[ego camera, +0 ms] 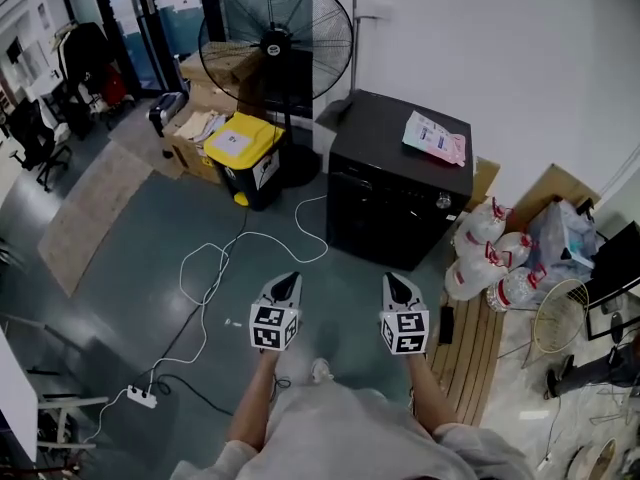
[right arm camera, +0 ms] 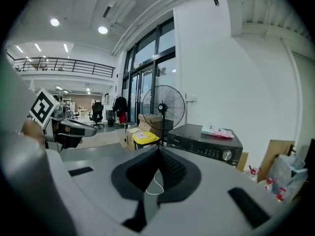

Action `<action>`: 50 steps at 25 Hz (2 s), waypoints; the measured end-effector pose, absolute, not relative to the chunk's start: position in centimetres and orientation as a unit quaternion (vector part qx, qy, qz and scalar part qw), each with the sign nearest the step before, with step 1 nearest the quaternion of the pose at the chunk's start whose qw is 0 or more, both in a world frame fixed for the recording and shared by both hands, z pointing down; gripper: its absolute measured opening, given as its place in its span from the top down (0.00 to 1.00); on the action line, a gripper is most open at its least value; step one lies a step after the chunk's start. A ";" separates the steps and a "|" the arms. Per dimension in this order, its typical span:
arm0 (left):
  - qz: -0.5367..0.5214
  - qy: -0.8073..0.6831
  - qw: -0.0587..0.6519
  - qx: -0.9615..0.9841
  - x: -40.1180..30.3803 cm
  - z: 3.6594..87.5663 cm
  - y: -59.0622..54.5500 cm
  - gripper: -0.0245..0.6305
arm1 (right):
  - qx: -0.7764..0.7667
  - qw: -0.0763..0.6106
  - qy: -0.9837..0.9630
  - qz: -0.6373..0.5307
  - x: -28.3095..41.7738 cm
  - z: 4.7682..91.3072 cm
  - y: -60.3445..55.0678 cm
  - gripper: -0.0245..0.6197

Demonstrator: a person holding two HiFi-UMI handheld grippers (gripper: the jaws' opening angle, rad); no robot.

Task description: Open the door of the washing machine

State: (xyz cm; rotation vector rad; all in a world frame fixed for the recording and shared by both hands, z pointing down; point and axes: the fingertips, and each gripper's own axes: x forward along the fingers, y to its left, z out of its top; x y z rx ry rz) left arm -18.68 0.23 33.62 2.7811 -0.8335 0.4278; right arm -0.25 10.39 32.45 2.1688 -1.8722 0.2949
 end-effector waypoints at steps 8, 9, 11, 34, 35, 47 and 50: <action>0.150 -0.269 0.102 0.946 -18.0 34.4 -3.6 0.95 | 0.750 0.136 -0.639 0.104 -0.4 33.4 7.0 0.96; 0.151 -0.268 0.102 0.946 -17.9 34.5 -3.7 0.95 | 0.751 0.137 -0.638 0.106 -0.3 33.6 6.8 0.96; 0.154 -0.265 0.102 0.946 -17.5 34.6 -4.1 0.95 | 0.751 0.139 -0.637 0.108 0.0 33.8 6.6 0.96; 0.179 -0.269 0.111 0.940 -7.5 37.3 -15.4 0.95 | 0.739 0.134 -0.648 0.128 9.5 36.4 -5.6 0.96; 0.180 -0.270 0.111 0.939 -6.8 37.3 -16.3 0.95 | 0.738 0.135 -0.649 0.127 10.3 36.4 -6.6 0.96; 0.194 -0.281 0.119 0.932 1.3 38.7 -25.1 0.95 | 0.714 0.143 -0.671 0.138 17.8 37.7 -16.6 0.96; 0.202 -0.285 0.123 0.929 2.8 39.5 -26.9 0.95 | 0.706 0.144 -0.678 0.145 19.2 38.5 -18.5 0.96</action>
